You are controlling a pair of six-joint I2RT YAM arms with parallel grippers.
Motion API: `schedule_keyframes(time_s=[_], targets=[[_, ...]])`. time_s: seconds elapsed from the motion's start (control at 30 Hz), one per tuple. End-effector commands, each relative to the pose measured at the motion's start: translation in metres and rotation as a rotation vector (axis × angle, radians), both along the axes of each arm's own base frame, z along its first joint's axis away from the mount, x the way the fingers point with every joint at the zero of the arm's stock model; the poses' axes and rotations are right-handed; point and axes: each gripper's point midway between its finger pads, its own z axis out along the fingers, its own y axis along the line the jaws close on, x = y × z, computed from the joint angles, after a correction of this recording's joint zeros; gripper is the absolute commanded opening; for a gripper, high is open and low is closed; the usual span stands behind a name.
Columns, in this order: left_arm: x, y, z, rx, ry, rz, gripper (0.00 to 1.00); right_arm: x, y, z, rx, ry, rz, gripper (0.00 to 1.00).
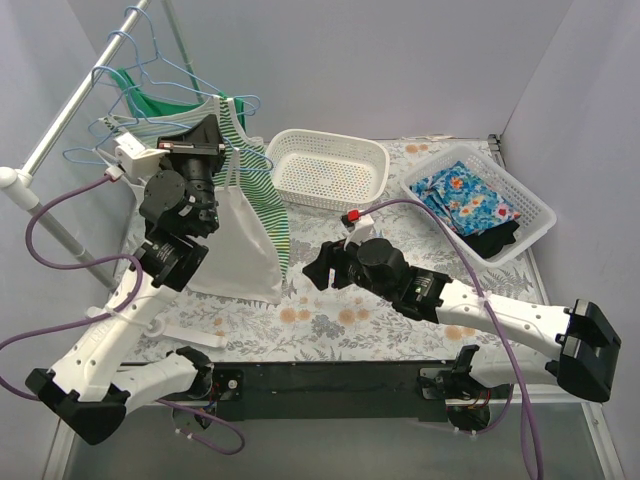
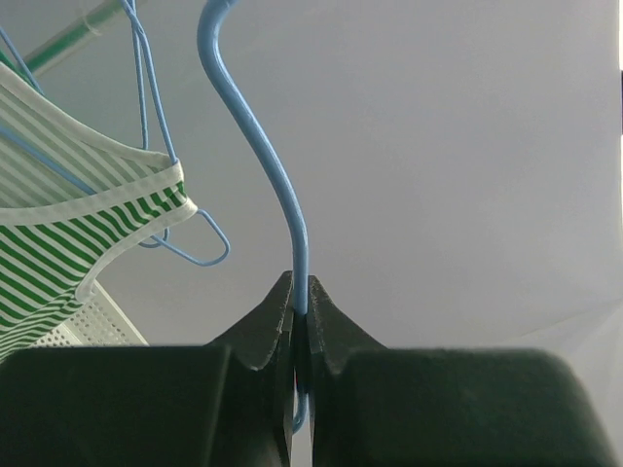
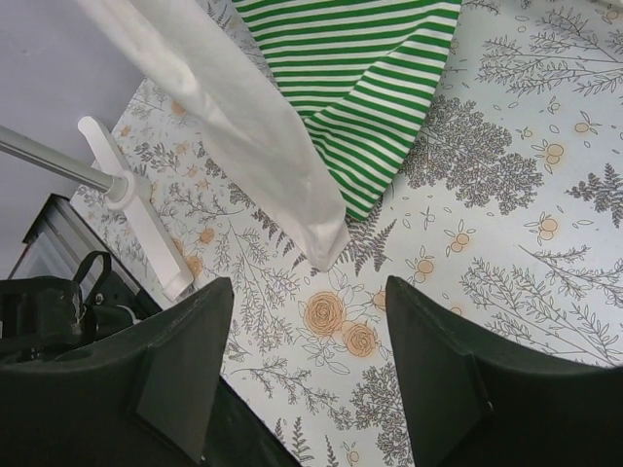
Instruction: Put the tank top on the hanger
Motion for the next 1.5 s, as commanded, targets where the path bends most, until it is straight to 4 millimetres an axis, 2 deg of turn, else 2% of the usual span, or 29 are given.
schedule_keyframes(time_s=[0.0,0.4,0.43,0.53,0.8,0.9,0.97,1.1,1.17,1.3,1.37,1.47], targets=[[0.002,0.011,0.015,-0.047,-0.019,0.001,0.00,0.005,-0.007,0.019,0.014,-0.053,-0.022,0.72],[0.011,0.044,0.013,-0.076,-0.018,0.065,0.00,0.004,-0.010,0.024,0.007,-0.071,-0.017,0.72],[0.014,0.048,0.006,-0.066,0.006,0.077,0.00,0.005,-0.010,0.024,0.006,-0.072,-0.017,0.72],[0.017,0.054,0.006,-0.074,0.006,0.073,0.00,0.005,-0.009,0.025,0.003,-0.076,-0.012,0.72],[0.021,0.057,-0.011,-0.090,0.038,0.060,0.00,0.001,-0.004,0.016,-0.013,-0.053,0.019,0.72],[0.021,0.056,-0.020,-0.100,0.061,0.055,0.00,0.000,-0.005,0.015,-0.014,-0.054,0.019,0.72],[0.019,0.058,-0.025,-0.110,0.072,0.059,0.04,-0.001,-0.006,0.018,-0.008,-0.058,0.021,0.72],[0.016,0.059,-0.028,-0.116,0.076,0.060,0.04,0.000,-0.008,0.019,-0.009,-0.063,0.018,0.72],[0.015,0.058,-0.029,-0.104,0.085,0.053,0.13,-0.001,-0.008,0.020,-0.006,-0.066,0.022,0.72],[0.011,0.055,-0.031,-0.082,0.095,0.031,0.46,-0.003,-0.007,0.022,-0.001,-0.067,0.035,0.72],[0.005,0.056,-0.033,-0.073,0.106,0.026,0.49,-0.005,-0.006,0.025,0.007,-0.068,0.043,0.73],[-0.005,0.060,-0.041,-0.070,0.125,0.028,0.60,-0.006,-0.007,0.027,0.010,-0.072,0.052,0.73]])
